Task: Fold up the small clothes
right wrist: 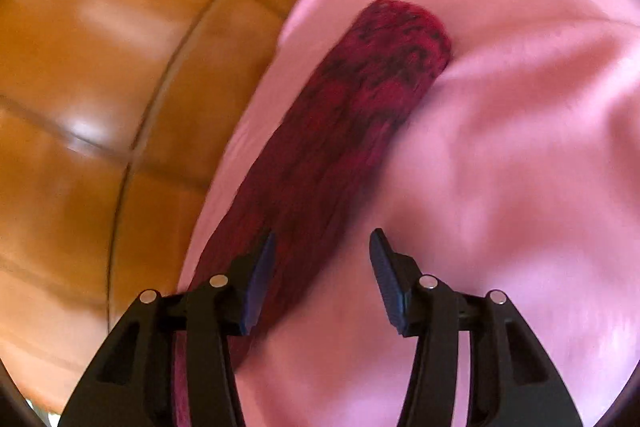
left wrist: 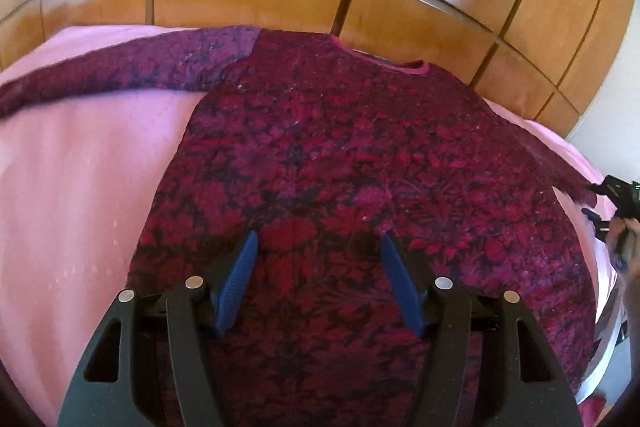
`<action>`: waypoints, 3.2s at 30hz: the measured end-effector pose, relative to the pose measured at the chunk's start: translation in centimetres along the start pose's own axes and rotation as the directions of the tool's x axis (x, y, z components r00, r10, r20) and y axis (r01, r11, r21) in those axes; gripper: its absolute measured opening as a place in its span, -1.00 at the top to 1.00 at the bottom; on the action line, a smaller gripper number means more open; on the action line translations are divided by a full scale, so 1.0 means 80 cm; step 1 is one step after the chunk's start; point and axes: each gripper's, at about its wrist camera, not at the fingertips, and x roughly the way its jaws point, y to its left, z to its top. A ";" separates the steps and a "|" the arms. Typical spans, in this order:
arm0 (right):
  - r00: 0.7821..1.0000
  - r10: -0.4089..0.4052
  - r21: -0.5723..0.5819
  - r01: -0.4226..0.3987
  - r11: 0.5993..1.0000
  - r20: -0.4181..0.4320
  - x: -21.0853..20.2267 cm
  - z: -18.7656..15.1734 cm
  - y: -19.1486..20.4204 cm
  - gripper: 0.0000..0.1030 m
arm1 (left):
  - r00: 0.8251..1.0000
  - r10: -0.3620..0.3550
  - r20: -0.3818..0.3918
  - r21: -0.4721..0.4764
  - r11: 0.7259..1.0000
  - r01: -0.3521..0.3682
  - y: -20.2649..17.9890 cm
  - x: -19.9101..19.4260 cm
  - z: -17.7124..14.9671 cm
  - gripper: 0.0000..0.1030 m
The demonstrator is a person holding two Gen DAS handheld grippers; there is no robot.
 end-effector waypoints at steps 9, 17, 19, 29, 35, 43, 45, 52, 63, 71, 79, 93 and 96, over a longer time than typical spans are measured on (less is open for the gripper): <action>0.958 -0.277 -0.183 0.287 0.940 0.079 0.040 0.034 0.023 0.86 | 1.000 -0.026 0.004 -0.027 0.999 0.026 0.004 0.002 -0.002 -0.24; 0.949 -0.249 -0.386 0.307 0.870 0.192 0.019 0.001 0.111 0.85 | 0.999 -0.053 -0.005 -0.023 0.998 0.053 0.003 0.002 0.001 -0.40; 0.961 -0.195 -0.477 0.268 0.837 0.199 0.010 -0.019 0.147 0.85 | 0.998 -0.067 -0.009 -0.043 0.997 0.066 0.006 0.000 0.003 -0.40; 0.998 0.007 -0.851 -0.052 0.523 -0.056 0.049 -0.257 0.343 0.86 | 0.987 -0.160 0.002 -0.089 0.983 0.160 0.007 -0.019 0.032 -0.39; 0.974 -0.060 -0.909 -0.181 0.374 -0.219 0.117 -0.411 0.383 0.84 | 0.966 -0.259 0.005 -0.162 0.953 0.256 0.011 -0.016 0.059 -0.23; 0.934 0.025 -0.859 -0.337 0.386 -0.355 0.080 -0.411 0.356 -0.12 | 0.946 -0.323 0.002 -0.230 0.921 0.315 0.015 0.016 0.113 -0.23; 0.935 0.049 -0.846 -0.338 0.412 -0.350 0.046 -0.398 0.335 -0.22 | 0.947 -0.322 -0.007 -0.249 0.918 0.310 0.013 0.033 0.129 -0.23; 0.962 0.091 -0.728 -0.254 0.636 -0.256 -0.017 -0.281 0.240 -0.36 | 0.949 -0.306 -0.077 -0.333 0.905 0.265 0.007 0.104 0.172 -0.22; 0.937 0.236 -0.448 -0.333 0.830 -0.258 -0.013 -0.193 0.197 -0.04 | 0.974 -0.215 -0.074 -0.288 0.940 0.185 -0.011 0.125 0.203 0.81; 0.928 0.168 -0.543 -0.334 0.771 -0.333 0.031 -0.228 0.247 0.13 | 0.990 -0.140 0.000 -0.270 0.953 0.135 0.038 0.078 0.201 0.81; 0.948 -0.006 -0.684 -0.226 0.693 -0.318 0.069 -0.267 0.255 0.21 | 0.999 -0.001 -0.047 -0.218 0.976 -0.009 0.059 0.095 0.176 0.81; 0.976 -0.095 -0.821 -0.112 0.559 -0.198 0.114 -0.314 0.311 0.10 | 0.997 0.058 -0.043 -0.185 0.981 -0.065 0.061 0.103 0.158 0.79; 0.990 -0.076 -0.858 -0.064 0.510 -0.120 0.114 -0.331 0.308 0.08 | 0.999 0.035 -0.029 -0.221 0.974 -0.041 0.070 0.111 0.154 0.74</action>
